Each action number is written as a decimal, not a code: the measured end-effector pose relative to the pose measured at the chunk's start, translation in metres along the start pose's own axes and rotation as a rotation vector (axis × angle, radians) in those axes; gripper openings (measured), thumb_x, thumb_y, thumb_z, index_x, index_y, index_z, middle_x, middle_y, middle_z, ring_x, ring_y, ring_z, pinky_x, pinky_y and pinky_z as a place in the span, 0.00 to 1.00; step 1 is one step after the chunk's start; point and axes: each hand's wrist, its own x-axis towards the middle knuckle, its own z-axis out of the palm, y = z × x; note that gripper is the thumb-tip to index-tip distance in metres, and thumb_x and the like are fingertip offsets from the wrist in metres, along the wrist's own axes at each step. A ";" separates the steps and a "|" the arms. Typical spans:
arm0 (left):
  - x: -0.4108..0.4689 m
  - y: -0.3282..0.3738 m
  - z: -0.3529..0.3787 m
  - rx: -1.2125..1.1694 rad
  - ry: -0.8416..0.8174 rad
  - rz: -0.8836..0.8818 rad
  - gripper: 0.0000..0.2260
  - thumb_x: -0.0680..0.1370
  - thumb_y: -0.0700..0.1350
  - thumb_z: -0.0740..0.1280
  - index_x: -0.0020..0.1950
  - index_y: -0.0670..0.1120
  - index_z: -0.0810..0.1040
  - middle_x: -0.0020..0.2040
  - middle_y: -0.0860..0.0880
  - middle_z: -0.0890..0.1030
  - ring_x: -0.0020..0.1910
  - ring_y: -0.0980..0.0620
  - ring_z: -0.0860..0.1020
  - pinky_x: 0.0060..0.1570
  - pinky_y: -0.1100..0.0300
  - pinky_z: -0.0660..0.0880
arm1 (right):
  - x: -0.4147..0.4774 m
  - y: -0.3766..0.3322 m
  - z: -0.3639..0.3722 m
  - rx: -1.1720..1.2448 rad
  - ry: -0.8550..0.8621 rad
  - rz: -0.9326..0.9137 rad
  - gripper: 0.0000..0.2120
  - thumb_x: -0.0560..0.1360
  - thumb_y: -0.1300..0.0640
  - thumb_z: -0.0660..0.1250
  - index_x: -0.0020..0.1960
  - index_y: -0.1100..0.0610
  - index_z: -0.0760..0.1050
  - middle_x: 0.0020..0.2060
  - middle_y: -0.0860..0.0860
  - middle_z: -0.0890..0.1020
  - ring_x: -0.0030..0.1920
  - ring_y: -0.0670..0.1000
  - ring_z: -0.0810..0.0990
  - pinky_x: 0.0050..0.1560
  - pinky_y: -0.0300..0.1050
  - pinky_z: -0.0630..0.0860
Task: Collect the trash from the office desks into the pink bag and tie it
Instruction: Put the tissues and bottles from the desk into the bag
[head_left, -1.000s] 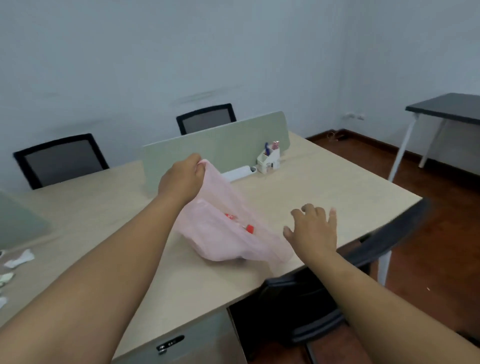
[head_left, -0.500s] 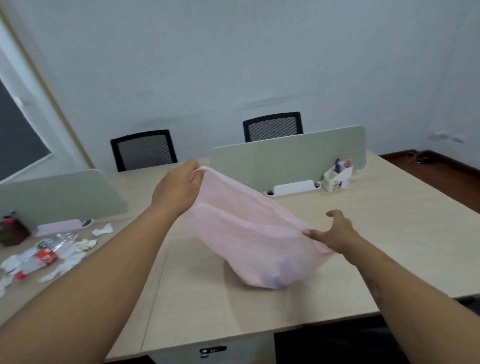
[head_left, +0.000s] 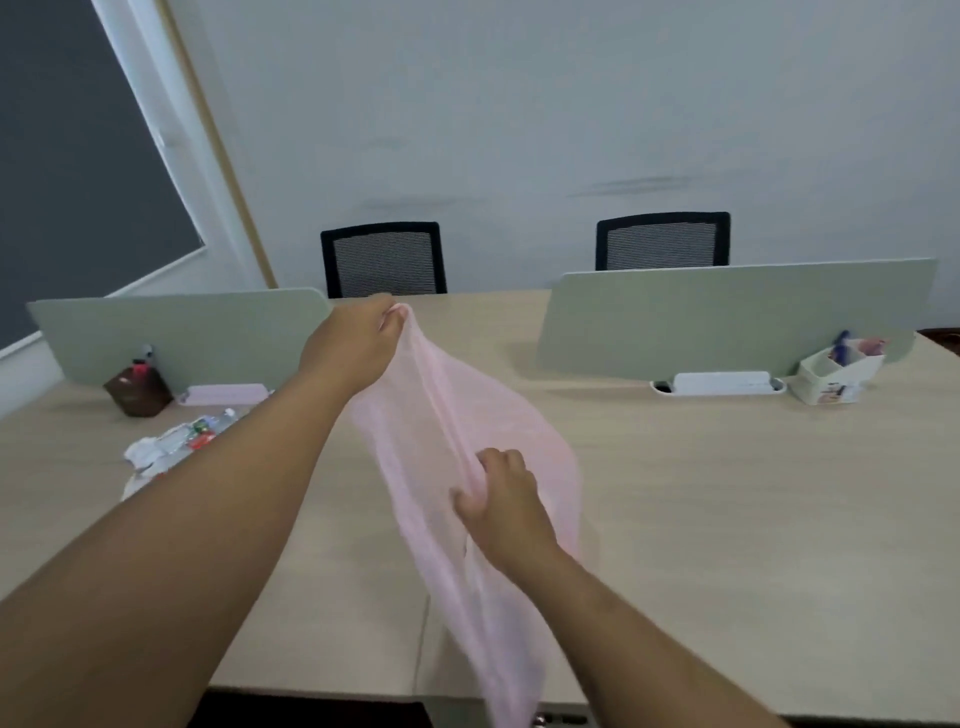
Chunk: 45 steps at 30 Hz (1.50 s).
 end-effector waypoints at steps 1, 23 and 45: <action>0.009 -0.015 -0.006 0.035 0.003 0.007 0.14 0.84 0.53 0.55 0.45 0.47 0.73 0.41 0.48 0.76 0.44 0.42 0.77 0.40 0.54 0.71 | 0.012 -0.008 0.014 -0.055 0.089 -0.003 0.16 0.79 0.48 0.61 0.62 0.55 0.70 0.60 0.53 0.72 0.60 0.58 0.73 0.57 0.52 0.74; 0.098 -0.215 -0.057 -0.091 0.047 -0.089 0.16 0.84 0.54 0.55 0.53 0.48 0.79 0.48 0.48 0.80 0.48 0.47 0.77 0.50 0.54 0.72 | 0.253 -0.109 0.124 -0.133 -0.326 0.071 0.55 0.61 0.35 0.75 0.79 0.47 0.50 0.73 0.55 0.63 0.71 0.62 0.63 0.67 0.56 0.65; 0.153 -0.269 -0.001 0.044 0.247 -0.405 0.19 0.85 0.55 0.51 0.53 0.45 0.75 0.45 0.48 0.78 0.45 0.45 0.75 0.44 0.54 0.69 | 0.374 -0.107 0.044 0.073 0.180 -0.029 0.09 0.81 0.61 0.53 0.51 0.61 0.71 0.43 0.58 0.76 0.41 0.61 0.76 0.42 0.54 0.76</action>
